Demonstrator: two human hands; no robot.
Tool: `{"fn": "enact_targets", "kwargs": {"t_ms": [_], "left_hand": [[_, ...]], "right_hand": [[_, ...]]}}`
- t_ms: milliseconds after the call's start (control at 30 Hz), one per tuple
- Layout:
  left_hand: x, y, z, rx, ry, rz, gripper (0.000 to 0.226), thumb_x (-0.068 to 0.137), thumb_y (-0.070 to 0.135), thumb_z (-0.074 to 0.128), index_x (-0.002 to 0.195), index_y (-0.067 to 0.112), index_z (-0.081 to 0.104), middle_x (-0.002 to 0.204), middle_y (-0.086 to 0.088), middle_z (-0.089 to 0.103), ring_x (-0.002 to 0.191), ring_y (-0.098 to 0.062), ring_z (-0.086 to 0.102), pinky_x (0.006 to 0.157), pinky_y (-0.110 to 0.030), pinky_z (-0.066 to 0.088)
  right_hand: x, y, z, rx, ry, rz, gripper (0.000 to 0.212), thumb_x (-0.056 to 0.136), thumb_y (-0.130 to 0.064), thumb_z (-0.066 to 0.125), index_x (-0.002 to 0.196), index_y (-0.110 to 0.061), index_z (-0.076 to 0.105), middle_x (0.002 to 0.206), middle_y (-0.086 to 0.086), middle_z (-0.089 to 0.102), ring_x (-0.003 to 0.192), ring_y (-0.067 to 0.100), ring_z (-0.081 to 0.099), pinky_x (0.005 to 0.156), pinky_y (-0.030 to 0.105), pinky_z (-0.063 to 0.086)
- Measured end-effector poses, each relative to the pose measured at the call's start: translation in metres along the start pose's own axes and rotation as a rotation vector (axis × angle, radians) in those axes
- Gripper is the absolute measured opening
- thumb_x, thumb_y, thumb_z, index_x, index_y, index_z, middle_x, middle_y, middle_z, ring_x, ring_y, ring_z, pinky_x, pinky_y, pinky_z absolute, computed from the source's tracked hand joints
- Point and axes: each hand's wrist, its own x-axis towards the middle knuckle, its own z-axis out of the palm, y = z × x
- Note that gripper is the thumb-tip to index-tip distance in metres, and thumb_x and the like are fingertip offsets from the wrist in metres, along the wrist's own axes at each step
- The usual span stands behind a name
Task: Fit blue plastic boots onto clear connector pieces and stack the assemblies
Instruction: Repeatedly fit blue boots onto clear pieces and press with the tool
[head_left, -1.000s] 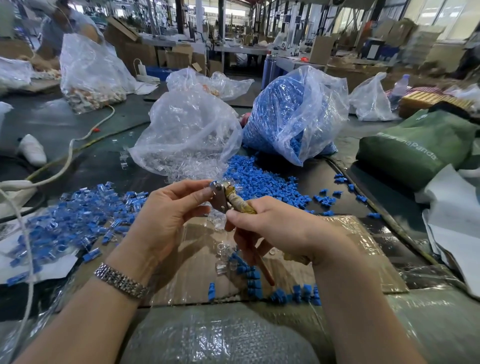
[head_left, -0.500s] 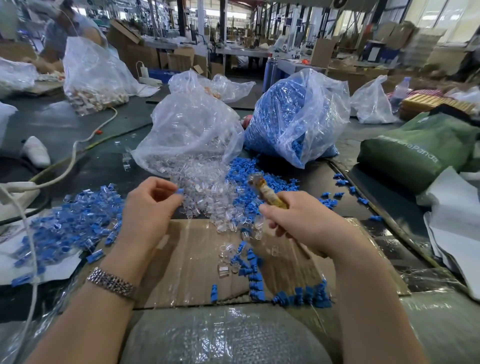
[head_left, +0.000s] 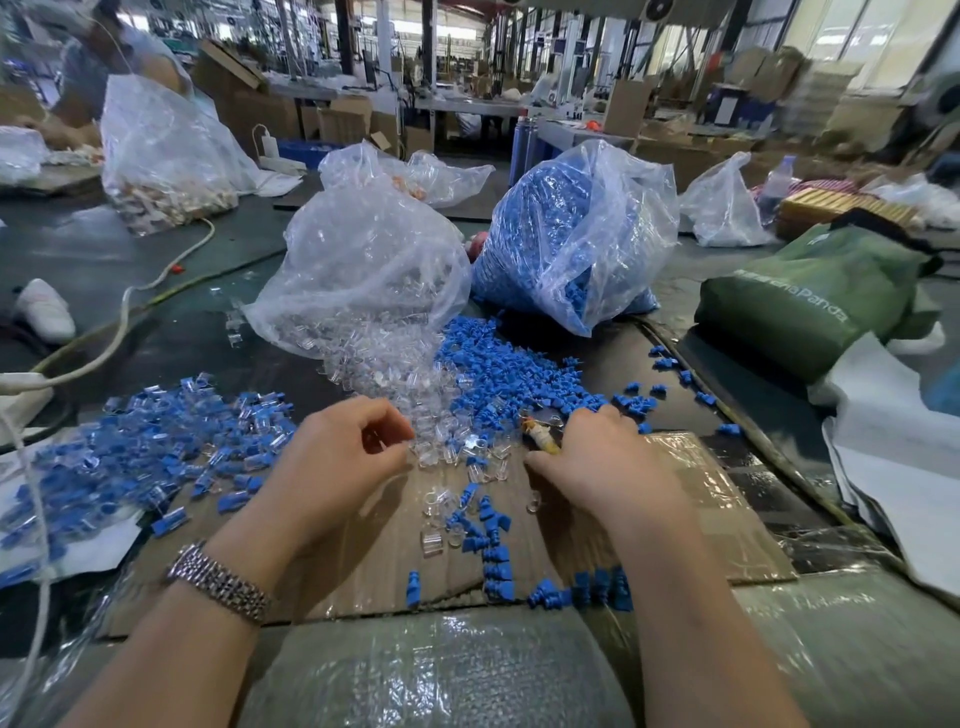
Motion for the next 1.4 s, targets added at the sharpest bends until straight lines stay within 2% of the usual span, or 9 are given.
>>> {"fn": "enact_targets", "kwargs": {"t_ms": [167,300,433,567,767,933,1100,1233,1400], "left_hand": [[0.000,0.001,0.004,0.027,-0.069,0.029,0.011,0.088,0.022,0.078,0.091,0.027,0.069,0.085,0.011,0.067,0.081,0.007,0.058,0.070,-0.006,0.045],[0.001,0.001,0.009,0.074,-0.072,0.051,0.012,0.088,0.028,0.076,0.096,0.032,0.068,0.088,0.015,0.063,0.079,0.004,0.059,0.068,-0.008,0.046],[0.002,0.000,0.014,0.157,-0.086,0.064,0.012,0.088,0.041,0.074,0.096,0.036,0.067,0.094,0.018,0.059,0.087,0.004,0.058,0.078,-0.020,0.053],[0.003,-0.001,0.017,0.200,-0.077,0.057,0.014,0.086,0.048,0.073,0.090,0.037,0.066,0.095,0.018,0.059,0.088,0.004,0.056,0.081,-0.027,0.053],[0.004,-0.001,0.017,0.172,-0.058,0.056,0.014,0.087,0.041,0.075,0.084,0.032,0.065,0.089,0.016,0.061,0.082,0.002,0.056,0.074,-0.021,0.050],[0.002,0.002,0.010,-0.148,-0.040,-0.020,0.016,0.081,0.023,0.084,0.078,0.021,0.068,0.071,0.002,0.072,0.060,-0.005,0.067,0.056,-0.017,0.052],[0.000,0.008,0.005,-0.503,-0.109,-0.109,0.017,0.075,0.023,0.086,0.083,0.016,0.072,0.078,-0.006,0.075,0.061,-0.013,0.066,0.056,-0.020,0.053],[0.000,0.012,-0.001,-0.749,-0.148,-0.172,0.023,0.068,0.023,0.085,0.087,0.013,0.076,0.085,-0.011,0.076,0.069,-0.016,0.069,0.060,-0.019,0.055],[-0.002,0.015,-0.003,-0.899,-0.133,-0.195,0.024,0.070,0.015,0.083,0.091,0.007,0.073,0.090,-0.013,0.074,0.077,-0.020,0.069,0.068,-0.024,0.058]], "right_hand": [[0.000,-0.007,-0.002,0.051,0.139,-0.067,0.057,0.092,-0.064,0.059,0.127,-0.019,0.056,0.133,0.007,0.050,0.129,0.030,0.044,0.108,0.054,0.040],[-0.005,-0.027,-0.001,0.268,0.117,-0.361,0.012,0.094,-0.044,0.067,0.091,-0.033,0.064,0.096,-0.013,0.063,0.103,0.014,0.058,0.101,0.047,0.047],[-0.007,-0.040,0.010,0.095,0.143,-0.433,0.015,0.097,-0.045,0.064,0.095,-0.032,0.070,0.097,-0.010,0.068,0.102,0.017,0.057,0.099,0.044,0.038],[-0.008,-0.042,0.013,0.094,0.120,-0.404,0.012,0.096,-0.041,0.066,0.096,-0.029,0.067,0.098,-0.007,0.068,0.100,0.018,0.060,0.101,0.047,0.043],[-0.007,-0.046,0.017,-0.059,0.178,-0.408,0.006,0.099,-0.024,0.061,0.099,-0.028,0.066,0.101,-0.003,0.064,0.105,0.022,0.056,0.102,0.049,0.037],[-0.006,-0.045,0.017,-0.050,0.157,-0.433,0.002,0.100,-0.024,0.061,0.100,-0.025,0.061,0.101,-0.003,0.066,0.104,0.023,0.059,0.100,0.048,0.040],[-0.004,-0.034,0.007,0.377,0.156,-0.420,0.015,0.098,-0.026,0.067,0.113,-0.024,0.070,0.106,-0.007,0.072,0.102,0.013,0.065,0.100,0.039,0.050],[-0.008,-0.025,-0.003,0.862,0.145,-0.426,0.006,0.092,-0.023,0.075,0.090,-0.029,0.075,0.085,-0.014,0.073,0.082,-0.002,0.066,0.073,0.010,0.048],[-0.011,-0.024,-0.006,1.188,-0.036,-0.482,0.004,0.088,-0.017,0.079,0.091,-0.017,0.077,0.082,-0.001,0.076,0.076,0.007,0.069,0.074,0.020,0.055]]}}
